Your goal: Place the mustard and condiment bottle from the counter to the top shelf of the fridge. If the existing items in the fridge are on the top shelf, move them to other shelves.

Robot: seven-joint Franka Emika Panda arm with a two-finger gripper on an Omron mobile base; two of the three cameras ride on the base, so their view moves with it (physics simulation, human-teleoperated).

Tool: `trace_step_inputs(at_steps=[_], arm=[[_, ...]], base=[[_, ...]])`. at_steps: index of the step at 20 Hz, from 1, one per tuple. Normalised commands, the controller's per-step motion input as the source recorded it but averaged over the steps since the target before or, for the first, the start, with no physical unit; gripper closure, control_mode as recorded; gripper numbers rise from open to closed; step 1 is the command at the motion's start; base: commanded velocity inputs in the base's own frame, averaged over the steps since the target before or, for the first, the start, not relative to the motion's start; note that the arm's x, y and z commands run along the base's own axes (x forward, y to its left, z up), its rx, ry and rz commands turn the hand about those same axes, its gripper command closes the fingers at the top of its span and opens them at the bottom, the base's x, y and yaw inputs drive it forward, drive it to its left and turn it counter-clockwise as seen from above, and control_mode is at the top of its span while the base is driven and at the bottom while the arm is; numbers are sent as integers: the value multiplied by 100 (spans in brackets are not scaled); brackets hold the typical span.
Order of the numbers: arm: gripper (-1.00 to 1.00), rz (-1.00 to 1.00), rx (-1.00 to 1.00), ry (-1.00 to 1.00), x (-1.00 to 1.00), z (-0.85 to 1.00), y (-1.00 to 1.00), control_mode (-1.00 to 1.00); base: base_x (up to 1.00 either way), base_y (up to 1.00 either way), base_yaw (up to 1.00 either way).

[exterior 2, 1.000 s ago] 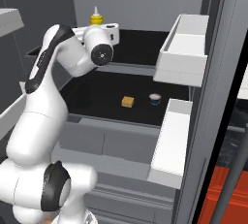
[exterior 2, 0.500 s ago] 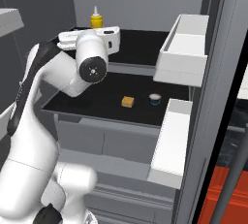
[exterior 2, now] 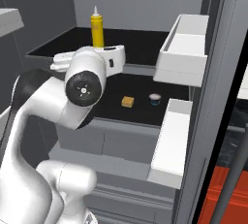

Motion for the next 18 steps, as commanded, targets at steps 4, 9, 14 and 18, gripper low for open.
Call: trace_step_inputs(at_steps=[4, 9, 14, 18], arm=[[-100, -5, -32, 56, -100, -73, -5, -100], [-100, -3, -59, 67, -86, -90, 42, -100], [-100, 0, -18, 16, 3, -48, 27, -100], [-100, 1, 0, 0, -11, 0, 0, -100]], base=[[0, 0, 0], [0, 0, 0], [0, 0, 0], [0, 0, 0]])
